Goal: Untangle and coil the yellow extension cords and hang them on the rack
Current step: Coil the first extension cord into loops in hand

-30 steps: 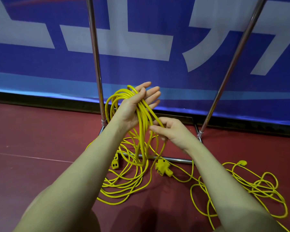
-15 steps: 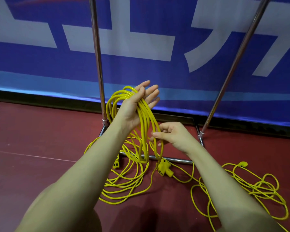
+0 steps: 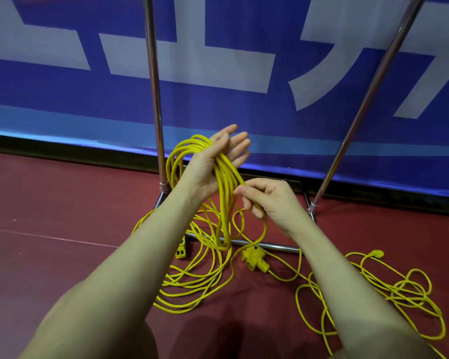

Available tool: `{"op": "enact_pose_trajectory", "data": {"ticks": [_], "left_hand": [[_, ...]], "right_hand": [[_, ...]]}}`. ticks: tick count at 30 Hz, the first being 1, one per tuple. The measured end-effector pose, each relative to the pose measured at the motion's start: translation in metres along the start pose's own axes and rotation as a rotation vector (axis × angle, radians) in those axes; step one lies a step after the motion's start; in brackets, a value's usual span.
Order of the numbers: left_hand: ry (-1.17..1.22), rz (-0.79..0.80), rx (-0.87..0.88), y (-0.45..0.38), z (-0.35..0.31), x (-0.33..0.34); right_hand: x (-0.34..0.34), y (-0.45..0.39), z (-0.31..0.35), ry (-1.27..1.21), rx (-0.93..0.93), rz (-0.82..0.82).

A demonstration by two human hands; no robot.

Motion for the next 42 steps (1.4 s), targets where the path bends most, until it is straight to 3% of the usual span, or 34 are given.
{"op": "enact_pose_trajectory", "data": {"ticks": [6, 14, 20, 24, 28, 32, 35, 39, 42], "left_hand": [[0.082, -0.053, 0.07, -0.003, -0.009, -0.004], [0.051, -0.081, 0.028, 0.001, 0.001, -0.005], [0.116, -0.097, 0.034, -0.006, -0.012, -0.01], [0.097, -0.062, -0.015, -0.007, -0.01, -0.013], [0.063, -0.072, -0.077, -0.004, 0.001, -0.016], [0.047, -0.09, -0.101, -0.001, 0.004, -0.019], [-0.089, -0.06, -0.107, 0.002, 0.006, -0.017], [-0.291, 0.018, -0.166, 0.005, 0.008, -0.019], [-0.622, 0.044, -0.261, 0.007, 0.019, -0.027]], "right_hand": [[-0.007, 0.005, -0.021, -0.088, 0.134, 0.009], [-0.009, 0.002, -0.012, -0.127, 0.072, -0.079], [-0.002, 0.008, -0.037, -0.118, 0.19, 0.103], [-0.017, 0.008, -0.064, -0.087, 0.278, -0.02], [-0.016, 0.009, -0.087, -0.015, 0.383, -0.044], [-0.031, 0.009, -0.092, 0.096, 0.395, -0.25], [-0.033, 0.01, -0.097, -0.1, 0.455, -0.297], [-0.037, 0.003, -0.08, -0.627, 0.476, -0.326], [-0.042, 0.0, -0.057, -0.913, 0.455, -0.314]]}}
Point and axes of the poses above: each hand's wrist, its own y-axis away from the middle knuckle, its own x-axis out of the palm, z = x × y, the point moved 7 cm from there along -y, towards the middle knuckle, and after that the axes turned 10 degrees about y, right-handed, at the moved point
